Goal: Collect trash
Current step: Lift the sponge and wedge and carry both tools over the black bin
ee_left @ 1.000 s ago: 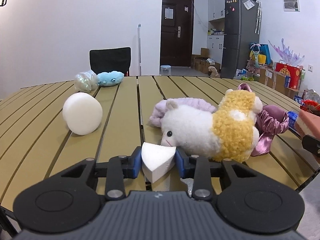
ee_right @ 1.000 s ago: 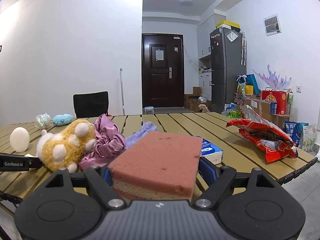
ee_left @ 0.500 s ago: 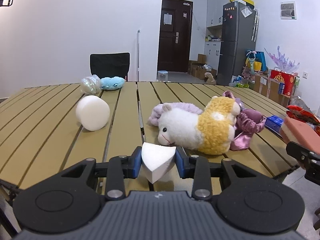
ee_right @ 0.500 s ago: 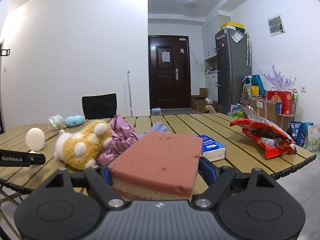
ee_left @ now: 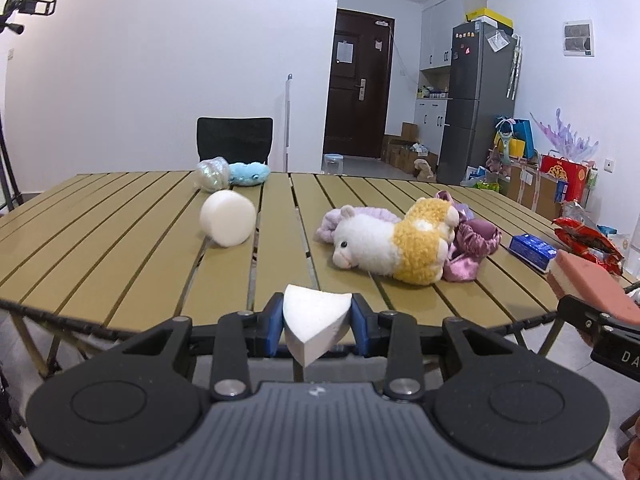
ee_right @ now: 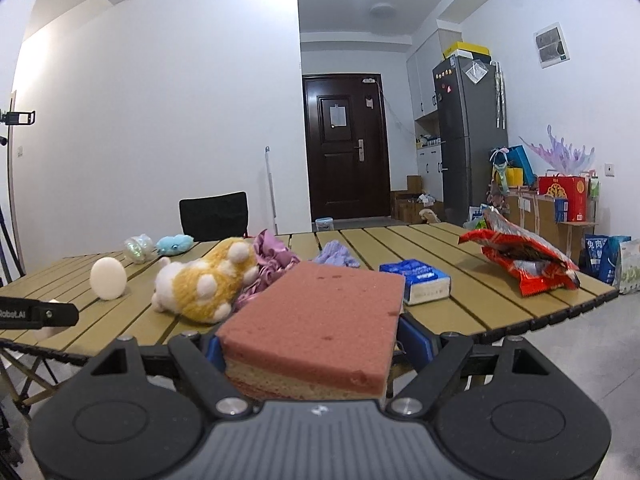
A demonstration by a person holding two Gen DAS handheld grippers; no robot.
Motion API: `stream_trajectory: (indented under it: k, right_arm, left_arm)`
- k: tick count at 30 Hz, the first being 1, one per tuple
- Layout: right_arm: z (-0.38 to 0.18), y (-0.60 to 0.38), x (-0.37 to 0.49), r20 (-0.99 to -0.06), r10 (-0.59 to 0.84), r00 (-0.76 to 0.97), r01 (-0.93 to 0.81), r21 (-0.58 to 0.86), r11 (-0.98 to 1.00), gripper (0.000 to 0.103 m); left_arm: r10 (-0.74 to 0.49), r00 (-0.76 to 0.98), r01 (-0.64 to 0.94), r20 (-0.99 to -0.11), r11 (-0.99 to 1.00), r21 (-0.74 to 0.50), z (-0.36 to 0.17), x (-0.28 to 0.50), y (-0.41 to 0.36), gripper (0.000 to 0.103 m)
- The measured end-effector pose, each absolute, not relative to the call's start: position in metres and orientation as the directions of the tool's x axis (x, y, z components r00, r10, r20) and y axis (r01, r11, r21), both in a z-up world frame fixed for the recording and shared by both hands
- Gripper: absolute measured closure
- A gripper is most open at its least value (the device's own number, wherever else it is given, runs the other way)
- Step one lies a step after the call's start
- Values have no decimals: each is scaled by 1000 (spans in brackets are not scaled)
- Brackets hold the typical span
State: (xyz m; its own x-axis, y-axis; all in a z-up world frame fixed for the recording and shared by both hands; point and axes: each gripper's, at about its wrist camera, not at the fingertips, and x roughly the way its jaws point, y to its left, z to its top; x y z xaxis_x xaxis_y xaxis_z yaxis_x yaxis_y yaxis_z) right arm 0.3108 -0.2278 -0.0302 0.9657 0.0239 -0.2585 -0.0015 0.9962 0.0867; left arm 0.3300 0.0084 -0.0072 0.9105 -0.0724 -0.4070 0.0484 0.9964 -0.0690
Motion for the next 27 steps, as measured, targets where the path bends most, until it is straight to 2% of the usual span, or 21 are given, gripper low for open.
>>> stream_trajectory:
  k: [27]
  right_arm:
    - [-67,-208,226,-409,94,908,-82,46,996,22]
  left_arm:
    - [-56,872,36,-487,998,-50,-34,226,29,68]
